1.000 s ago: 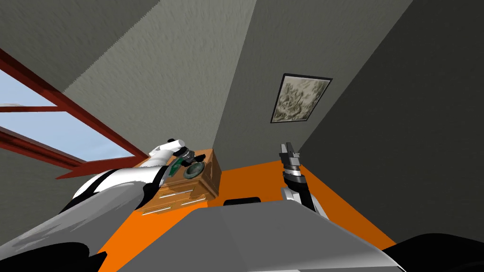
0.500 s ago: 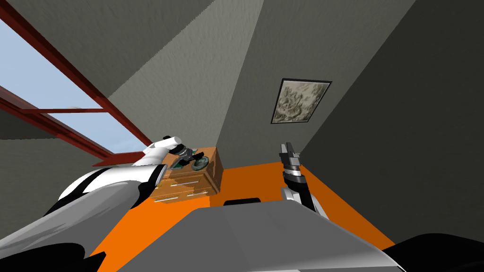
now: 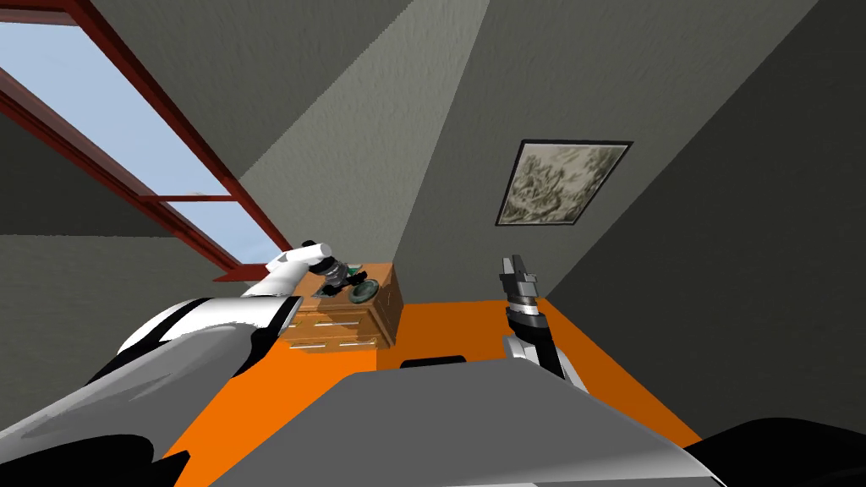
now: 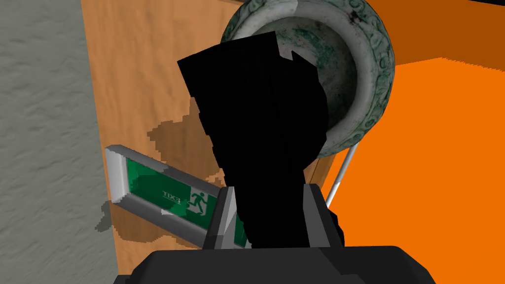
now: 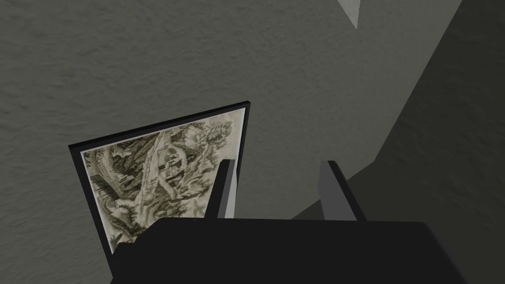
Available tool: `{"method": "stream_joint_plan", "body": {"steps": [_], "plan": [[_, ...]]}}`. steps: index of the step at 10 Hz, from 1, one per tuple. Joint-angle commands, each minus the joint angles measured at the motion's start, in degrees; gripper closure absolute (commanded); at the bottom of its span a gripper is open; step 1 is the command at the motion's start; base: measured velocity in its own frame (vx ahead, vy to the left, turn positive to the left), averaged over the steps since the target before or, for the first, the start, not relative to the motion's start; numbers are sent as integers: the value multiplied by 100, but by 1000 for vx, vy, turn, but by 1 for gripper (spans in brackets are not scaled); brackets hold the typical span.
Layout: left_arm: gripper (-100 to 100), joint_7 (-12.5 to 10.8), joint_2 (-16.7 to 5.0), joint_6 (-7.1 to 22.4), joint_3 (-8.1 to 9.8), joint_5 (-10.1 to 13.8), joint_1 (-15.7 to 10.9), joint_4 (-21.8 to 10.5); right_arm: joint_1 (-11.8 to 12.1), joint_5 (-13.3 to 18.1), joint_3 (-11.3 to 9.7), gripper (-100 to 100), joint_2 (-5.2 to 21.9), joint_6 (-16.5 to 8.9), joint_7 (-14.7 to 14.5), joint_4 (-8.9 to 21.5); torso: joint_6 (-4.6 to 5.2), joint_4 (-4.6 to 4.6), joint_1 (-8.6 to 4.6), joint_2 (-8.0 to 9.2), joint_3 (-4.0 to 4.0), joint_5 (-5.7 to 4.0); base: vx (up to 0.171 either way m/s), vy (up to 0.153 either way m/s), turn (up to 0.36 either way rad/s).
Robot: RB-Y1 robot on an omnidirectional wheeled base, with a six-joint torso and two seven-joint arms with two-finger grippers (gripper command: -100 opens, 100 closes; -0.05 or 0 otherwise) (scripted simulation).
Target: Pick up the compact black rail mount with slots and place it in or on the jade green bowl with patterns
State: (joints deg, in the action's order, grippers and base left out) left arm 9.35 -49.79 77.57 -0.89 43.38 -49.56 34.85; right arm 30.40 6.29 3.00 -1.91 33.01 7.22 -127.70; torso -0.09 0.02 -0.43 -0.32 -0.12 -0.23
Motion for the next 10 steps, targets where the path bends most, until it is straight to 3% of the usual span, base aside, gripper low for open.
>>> {"method": "stream_joint_plan", "body": {"steps": [1, 3, 4, 5, 9, 10], "plan": [[100, 165, 69, 44, -190, -11, 50, 205, 0, 0, 0, 0, 0, 0, 0, 0, 0, 0, 0, 0, 0, 0, 118, -80, 155], [100, 340, 136, 50, -375, -30, 71, 367, 0, 0, 0, 0, 0, 0, 0, 0, 7, -4, -16, -7, -5, -6, 104, -91, 148], [100, 294, 117, 23, -321, -26, 33, 242, 0, 0, 0, 0, 0, 0, 0, 0, 14, -3, -18, -7, -5, -8, 42, -39, 18], [-100, 322, 121, 17, -331, -27, 30, 238, -1, 0, 0, 0, 0, 0, 0, 0, 16, 0, -4, 9, 3, -8, 8, -8, -4], [-100, 319, 122, 17, -330, -26, 29, 239, -2, 0, 0, 0, 1, 0, 0, 0, 13, 6, 14, 32, 18, -3, 0, 0, 0], [0, 319, 122, 17, -330, -26, 29, 239, -2, 0, 0, 0, 1, 0, 0, 0, 13, 6, 14, 33, 18, -3, 0, 0, 0]]}}
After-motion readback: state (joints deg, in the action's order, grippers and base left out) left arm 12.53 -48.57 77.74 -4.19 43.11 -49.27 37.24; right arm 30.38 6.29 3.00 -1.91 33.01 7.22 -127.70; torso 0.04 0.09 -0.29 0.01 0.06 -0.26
